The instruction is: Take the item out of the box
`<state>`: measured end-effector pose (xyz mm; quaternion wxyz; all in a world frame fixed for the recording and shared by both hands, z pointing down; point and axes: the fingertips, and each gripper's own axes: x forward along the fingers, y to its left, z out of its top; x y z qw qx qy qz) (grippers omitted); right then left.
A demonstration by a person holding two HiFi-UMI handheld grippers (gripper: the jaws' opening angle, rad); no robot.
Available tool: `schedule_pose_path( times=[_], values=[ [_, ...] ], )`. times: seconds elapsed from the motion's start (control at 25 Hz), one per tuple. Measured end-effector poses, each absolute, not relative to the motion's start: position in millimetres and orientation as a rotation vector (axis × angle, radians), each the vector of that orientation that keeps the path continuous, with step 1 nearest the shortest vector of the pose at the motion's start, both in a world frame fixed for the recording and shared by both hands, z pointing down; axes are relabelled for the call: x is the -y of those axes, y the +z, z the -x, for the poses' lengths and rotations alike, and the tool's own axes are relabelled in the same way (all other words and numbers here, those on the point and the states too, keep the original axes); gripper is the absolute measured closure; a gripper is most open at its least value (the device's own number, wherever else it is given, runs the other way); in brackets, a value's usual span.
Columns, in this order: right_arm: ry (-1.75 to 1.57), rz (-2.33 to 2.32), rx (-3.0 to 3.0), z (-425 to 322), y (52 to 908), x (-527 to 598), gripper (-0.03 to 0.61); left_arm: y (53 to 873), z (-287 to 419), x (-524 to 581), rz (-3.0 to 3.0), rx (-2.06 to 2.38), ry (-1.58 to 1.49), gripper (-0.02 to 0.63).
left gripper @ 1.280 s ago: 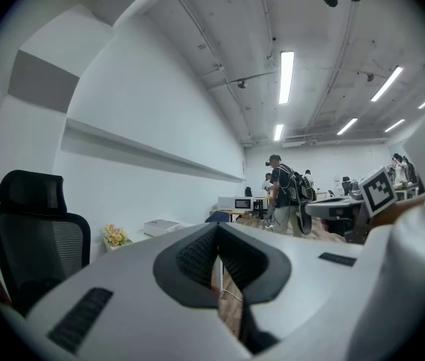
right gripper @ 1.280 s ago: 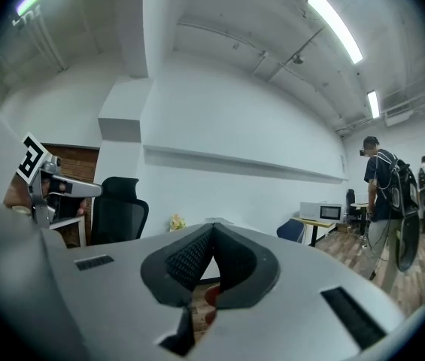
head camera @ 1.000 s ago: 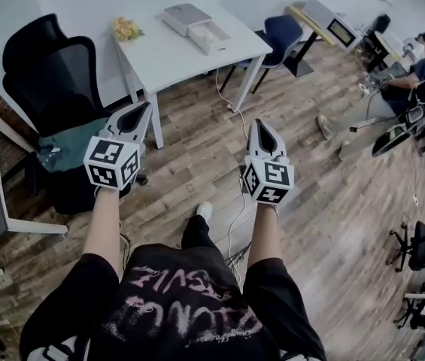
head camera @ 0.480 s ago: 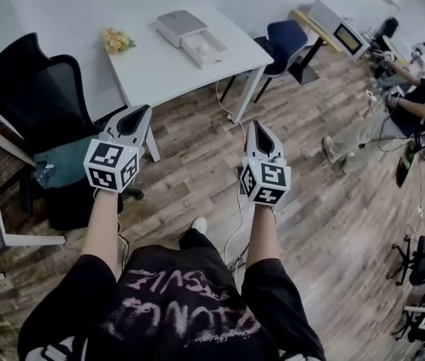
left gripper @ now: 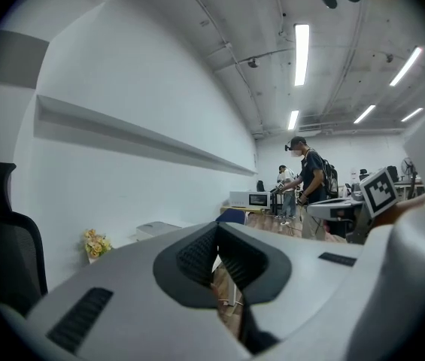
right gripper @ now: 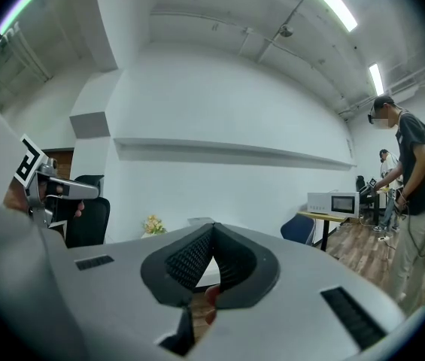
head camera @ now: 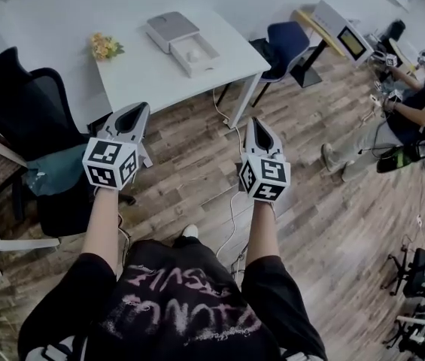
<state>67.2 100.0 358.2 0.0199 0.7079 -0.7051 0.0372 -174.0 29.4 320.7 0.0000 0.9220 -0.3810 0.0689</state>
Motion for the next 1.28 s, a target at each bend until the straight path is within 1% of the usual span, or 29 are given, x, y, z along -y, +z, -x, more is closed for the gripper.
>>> schedule_pose_path(
  times=[0.68, 1.28],
  values=[
    [0.126, -2.168, 2.241, -98.0, 363.0, -63.3, 0.569, 317.0, 140.5, 3.5, -2.887, 1.235, 0.202, 0.614],
    [0.105, -2.167, 2.205, -131.9, 373.7, 4.5, 0.569, 339.5, 100.9, 76.5, -2.883, 1.181, 0.212, 0.614]
  ],
)
